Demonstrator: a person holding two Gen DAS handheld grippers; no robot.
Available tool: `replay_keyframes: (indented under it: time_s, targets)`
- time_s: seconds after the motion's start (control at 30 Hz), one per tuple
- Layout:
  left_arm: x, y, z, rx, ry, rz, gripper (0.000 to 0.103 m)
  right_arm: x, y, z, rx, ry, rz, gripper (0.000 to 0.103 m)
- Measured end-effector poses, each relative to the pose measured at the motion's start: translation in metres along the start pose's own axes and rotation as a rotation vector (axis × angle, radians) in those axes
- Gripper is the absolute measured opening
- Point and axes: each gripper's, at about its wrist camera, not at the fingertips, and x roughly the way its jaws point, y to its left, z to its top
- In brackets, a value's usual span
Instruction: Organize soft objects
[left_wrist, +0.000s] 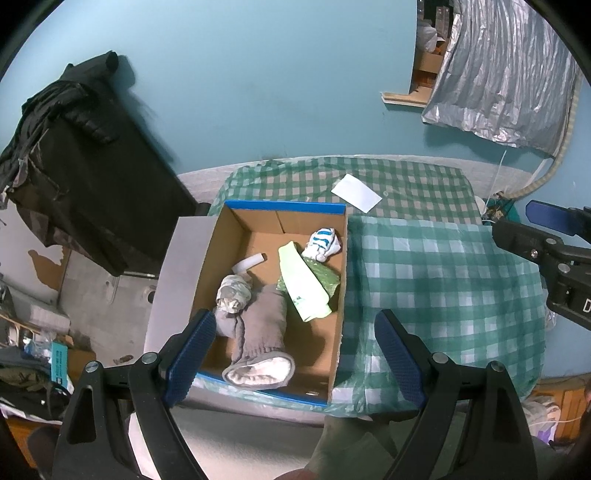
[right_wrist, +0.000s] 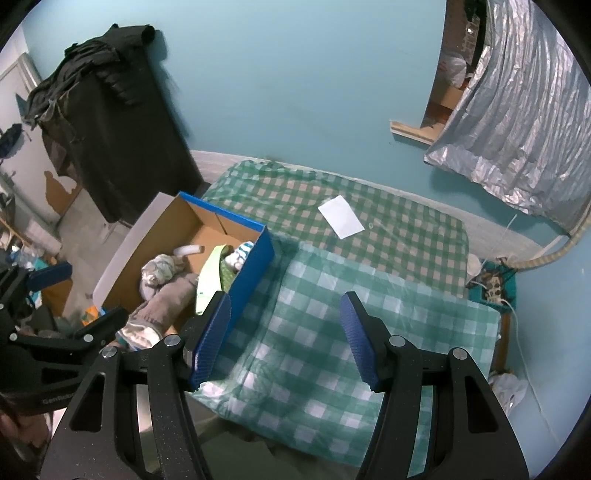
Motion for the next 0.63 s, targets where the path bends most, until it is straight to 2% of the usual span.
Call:
replay_keyframes:
  time_s: [0.63]
  targets:
    - [0.004, -0.012, 0.005, 0.01, 0.02, 0.011, 0.089, 0.002, -0.004, 0.0, 0.0, 0.001, 0.012, 0.061]
